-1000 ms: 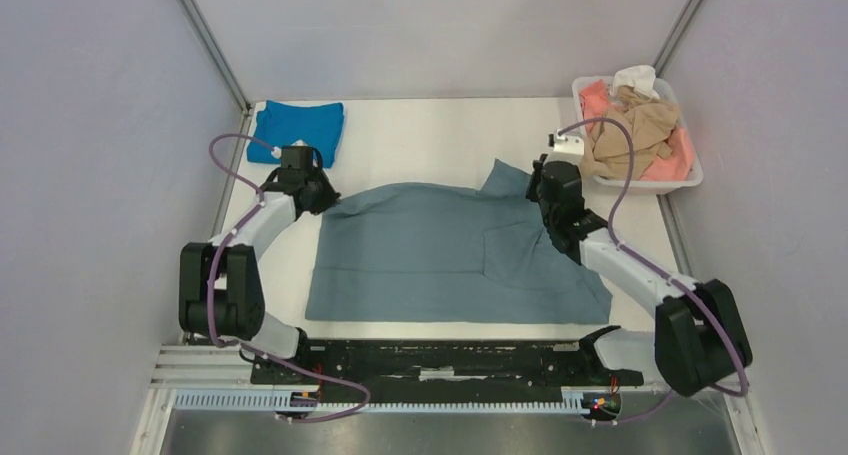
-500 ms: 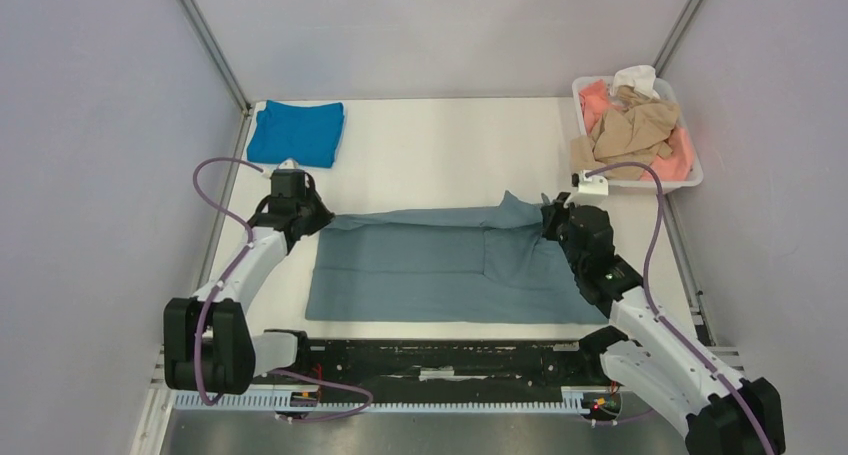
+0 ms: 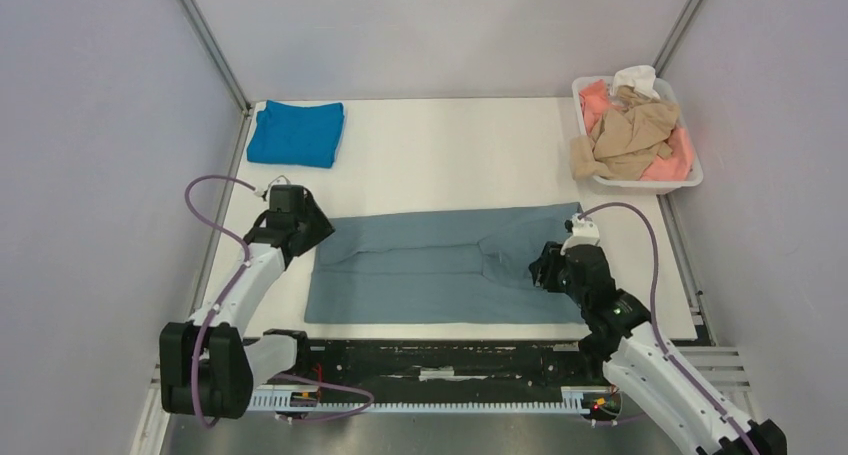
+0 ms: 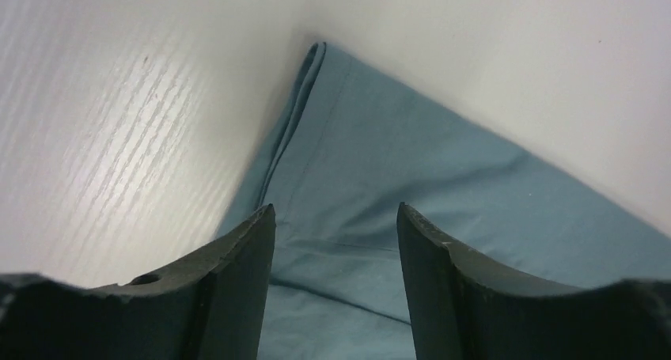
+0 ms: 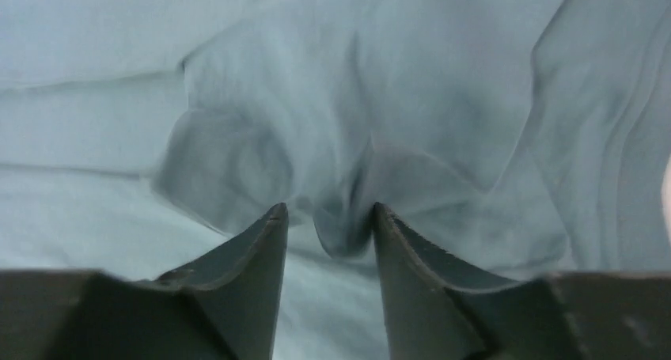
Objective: Fold and stack the t-shirts
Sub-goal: Fold the other side of the tshirt into a rectangle, then rotate the tshirt 90 degrees, then grab the bottom of the folded rectangular tshirt with both arms, then fold the folded rectangular tshirt in 1/3 of the way
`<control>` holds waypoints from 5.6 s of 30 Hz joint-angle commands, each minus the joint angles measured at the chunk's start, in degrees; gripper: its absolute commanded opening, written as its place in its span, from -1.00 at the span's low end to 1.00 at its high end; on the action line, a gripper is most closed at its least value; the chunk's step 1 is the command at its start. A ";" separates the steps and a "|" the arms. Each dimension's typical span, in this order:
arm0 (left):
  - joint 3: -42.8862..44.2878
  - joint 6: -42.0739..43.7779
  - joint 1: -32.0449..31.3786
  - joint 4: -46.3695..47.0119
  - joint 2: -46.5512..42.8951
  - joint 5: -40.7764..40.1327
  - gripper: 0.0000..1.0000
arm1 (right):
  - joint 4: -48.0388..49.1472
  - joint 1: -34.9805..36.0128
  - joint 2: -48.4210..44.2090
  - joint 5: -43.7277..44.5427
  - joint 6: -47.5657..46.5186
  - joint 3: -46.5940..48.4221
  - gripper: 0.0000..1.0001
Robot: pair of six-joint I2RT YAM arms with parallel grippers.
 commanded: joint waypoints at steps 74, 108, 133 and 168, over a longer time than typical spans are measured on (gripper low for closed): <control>7.15 -17.56 -60.75 2.55 7.21 -16.54 0.73 | 30.60 -7.55 92.82 -15.91 -7.40 84.69 0.96; -11.66 -19.99 -60.44 3.89 1.52 -7.94 -0.67 | -7.34 8.58 8.94 -16.04 -1.95 0.75 0.83; -11.66 -20.09 -60.47 3.76 0.29 -3.06 -0.95 | -14.23 15.40 13.66 -23.42 -1.89 1.12 -0.77; 23.10 -2.43 -30.74 8.84 19.55 2.94 -0.95 | 20.88 12.71 28.51 14.03 -4.96 21.25 -1.00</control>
